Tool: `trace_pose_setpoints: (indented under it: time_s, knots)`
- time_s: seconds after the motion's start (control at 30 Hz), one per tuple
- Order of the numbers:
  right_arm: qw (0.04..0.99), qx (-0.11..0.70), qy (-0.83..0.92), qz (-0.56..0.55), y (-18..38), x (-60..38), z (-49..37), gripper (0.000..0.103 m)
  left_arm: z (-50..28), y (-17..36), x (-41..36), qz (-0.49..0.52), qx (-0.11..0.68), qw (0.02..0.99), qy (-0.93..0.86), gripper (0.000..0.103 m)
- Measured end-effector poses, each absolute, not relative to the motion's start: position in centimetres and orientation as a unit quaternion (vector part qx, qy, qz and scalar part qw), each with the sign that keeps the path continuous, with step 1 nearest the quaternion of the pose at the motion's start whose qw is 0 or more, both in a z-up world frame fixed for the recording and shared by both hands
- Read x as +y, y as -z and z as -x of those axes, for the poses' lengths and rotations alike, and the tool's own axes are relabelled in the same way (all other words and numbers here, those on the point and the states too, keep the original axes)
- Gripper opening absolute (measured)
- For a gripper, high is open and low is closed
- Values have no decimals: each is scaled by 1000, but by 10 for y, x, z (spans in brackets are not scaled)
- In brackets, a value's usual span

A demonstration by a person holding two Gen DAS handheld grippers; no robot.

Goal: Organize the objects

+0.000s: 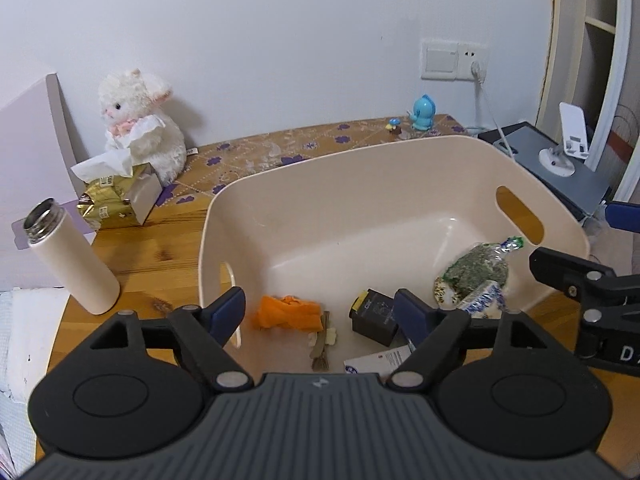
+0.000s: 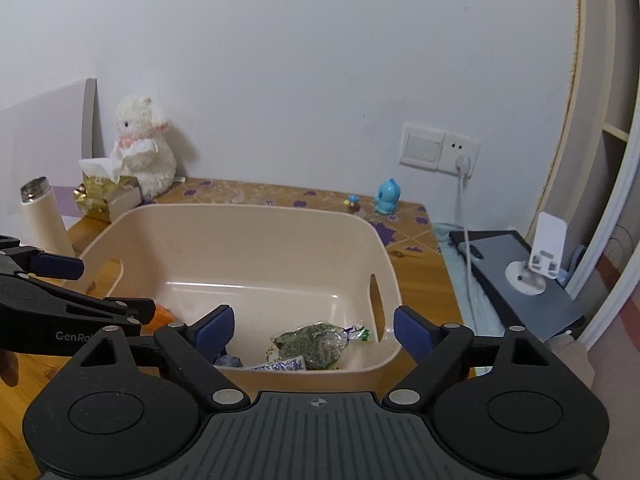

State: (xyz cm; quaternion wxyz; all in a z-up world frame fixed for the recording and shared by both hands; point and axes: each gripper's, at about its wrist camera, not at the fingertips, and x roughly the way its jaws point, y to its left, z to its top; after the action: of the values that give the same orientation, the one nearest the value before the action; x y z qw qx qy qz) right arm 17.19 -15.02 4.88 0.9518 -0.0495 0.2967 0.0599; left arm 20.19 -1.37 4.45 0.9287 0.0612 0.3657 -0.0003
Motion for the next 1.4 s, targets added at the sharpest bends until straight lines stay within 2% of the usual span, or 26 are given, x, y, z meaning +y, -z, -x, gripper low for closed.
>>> trace_pose_setpoints:
  time_s: [0.13,0.87,1.4]
  knots:
    - [953,292,-63,48,-58,-149,-152,89,-182,-51,-14,-67,352,934,-4,88]
    - [964,252,-68,59,-83,-138,-38,91,-66,-81,12,-9,337,942,12,88]
    - [966,242,-79,43,-89,-131,6,91,-5,-100,14,-21,314,949,10,88]
